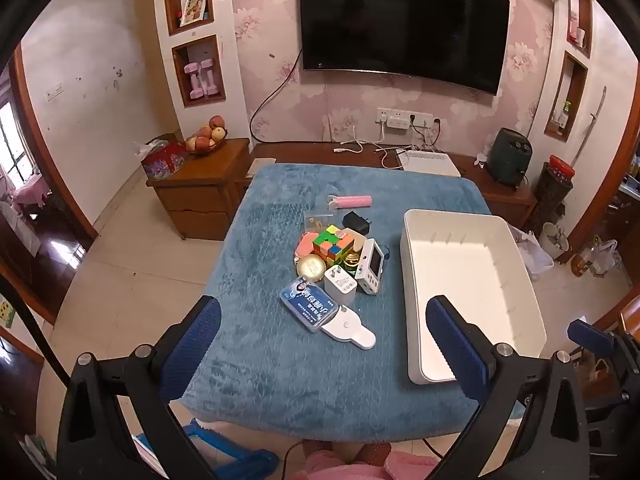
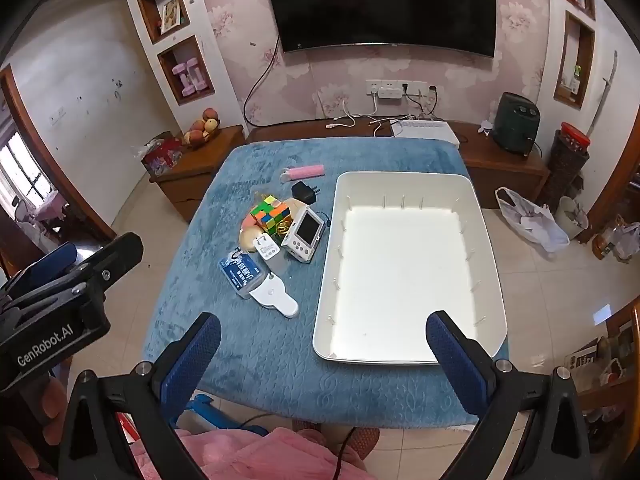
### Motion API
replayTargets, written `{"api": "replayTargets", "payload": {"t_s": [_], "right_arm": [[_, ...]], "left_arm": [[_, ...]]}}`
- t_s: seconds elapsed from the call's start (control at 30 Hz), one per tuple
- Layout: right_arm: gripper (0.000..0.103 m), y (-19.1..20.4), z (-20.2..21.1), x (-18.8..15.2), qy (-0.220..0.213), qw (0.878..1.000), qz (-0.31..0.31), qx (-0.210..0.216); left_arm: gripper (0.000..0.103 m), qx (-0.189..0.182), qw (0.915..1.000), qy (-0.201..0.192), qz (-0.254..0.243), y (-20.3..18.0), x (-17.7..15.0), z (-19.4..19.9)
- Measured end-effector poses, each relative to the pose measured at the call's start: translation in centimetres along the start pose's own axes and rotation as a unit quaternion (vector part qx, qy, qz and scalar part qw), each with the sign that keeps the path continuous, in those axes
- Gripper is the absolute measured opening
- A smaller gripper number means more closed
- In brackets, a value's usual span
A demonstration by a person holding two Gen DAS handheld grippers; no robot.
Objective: Organize rigid objects
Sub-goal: 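Move the right gripper to the white tray rim and grasp it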
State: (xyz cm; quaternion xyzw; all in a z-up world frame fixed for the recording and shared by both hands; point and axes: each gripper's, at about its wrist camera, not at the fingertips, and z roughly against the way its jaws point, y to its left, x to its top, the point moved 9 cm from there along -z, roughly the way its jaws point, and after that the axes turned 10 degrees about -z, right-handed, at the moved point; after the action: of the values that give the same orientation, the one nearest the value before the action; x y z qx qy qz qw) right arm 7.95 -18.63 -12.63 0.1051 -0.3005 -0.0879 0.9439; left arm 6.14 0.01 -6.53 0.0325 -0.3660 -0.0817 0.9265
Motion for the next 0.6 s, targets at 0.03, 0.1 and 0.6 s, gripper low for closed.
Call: {"api": "replayTargets", "payload": {"t_s": [0.03,0.1,0.6], "right_arm": [[0.103,0.0,0.0,0.0,-0.002,1.000,0.001,-0.001],[0.103,0.1,-0.1,-0.1,0.000,1.000,-0.001,-0.002],[0.102,0.0,-0.5,-1.4,0.007,0.998,-0.023,-0.054]], "left_arm": [[0.102,0.001,1.0000,-0.001,-0.001,0.0,0.0,0.0],[0.102,0.005,1.0000,0.002,-0.006,0.0,0.0,0.0],[0.102,-0.069,0.9976,0.002,0.003,0.2,-0.2,-0.7]]}}
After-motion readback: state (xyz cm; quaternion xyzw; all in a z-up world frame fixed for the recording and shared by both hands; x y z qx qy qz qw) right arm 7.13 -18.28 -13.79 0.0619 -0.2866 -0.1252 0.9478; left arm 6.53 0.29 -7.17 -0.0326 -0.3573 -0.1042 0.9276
